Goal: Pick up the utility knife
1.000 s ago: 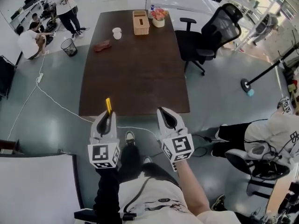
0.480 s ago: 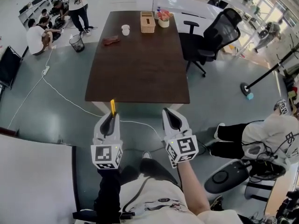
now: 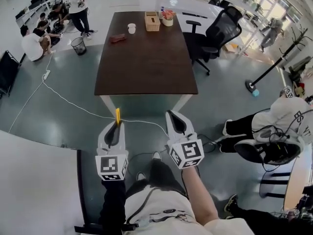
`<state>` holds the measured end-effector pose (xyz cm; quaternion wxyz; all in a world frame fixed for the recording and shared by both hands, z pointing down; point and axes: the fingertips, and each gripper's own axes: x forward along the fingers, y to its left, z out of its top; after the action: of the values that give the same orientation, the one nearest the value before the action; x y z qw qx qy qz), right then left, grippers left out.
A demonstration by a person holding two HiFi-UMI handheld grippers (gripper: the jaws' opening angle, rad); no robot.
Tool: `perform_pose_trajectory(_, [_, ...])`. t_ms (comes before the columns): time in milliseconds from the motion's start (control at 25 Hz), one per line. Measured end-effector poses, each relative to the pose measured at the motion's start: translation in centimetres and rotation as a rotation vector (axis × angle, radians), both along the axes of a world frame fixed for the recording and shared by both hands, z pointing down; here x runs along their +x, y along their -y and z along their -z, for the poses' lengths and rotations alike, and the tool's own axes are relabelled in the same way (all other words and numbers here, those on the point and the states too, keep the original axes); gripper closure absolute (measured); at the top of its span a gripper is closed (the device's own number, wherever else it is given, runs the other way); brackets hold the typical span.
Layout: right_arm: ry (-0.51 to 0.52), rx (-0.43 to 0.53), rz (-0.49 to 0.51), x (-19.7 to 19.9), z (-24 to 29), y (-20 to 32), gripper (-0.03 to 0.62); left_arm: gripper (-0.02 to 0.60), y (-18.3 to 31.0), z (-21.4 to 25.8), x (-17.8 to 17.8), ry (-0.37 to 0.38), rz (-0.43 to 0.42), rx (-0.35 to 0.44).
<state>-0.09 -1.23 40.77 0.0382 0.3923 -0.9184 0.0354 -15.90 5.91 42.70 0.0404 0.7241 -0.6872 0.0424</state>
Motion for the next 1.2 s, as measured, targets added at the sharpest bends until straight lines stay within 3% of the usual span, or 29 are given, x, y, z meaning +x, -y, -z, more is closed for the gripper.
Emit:
perform_pose_trajectory(400, [-0.007, 0.024, -0.031, 2.0, 1.6, -6.8, 0.592, 0.535, -5.3, 2.4, 0.4, 0.012, 0.006, 0.026])
perform_pose_trajectory(840, [0.038, 0.049, -0.07, 6.0, 3.7, -6.8, 0.594, 0.535, -4.4, 4.7, 3.6, 0.045, -0.003, 0.069])
perform_pose_trajectory(1200, [0.013, 0.084, -0.051, 5.5, 4.3, -5.9, 0.595, 0.535, -3.2, 5.2, 4.2, 0.052, -0.004, 0.087])
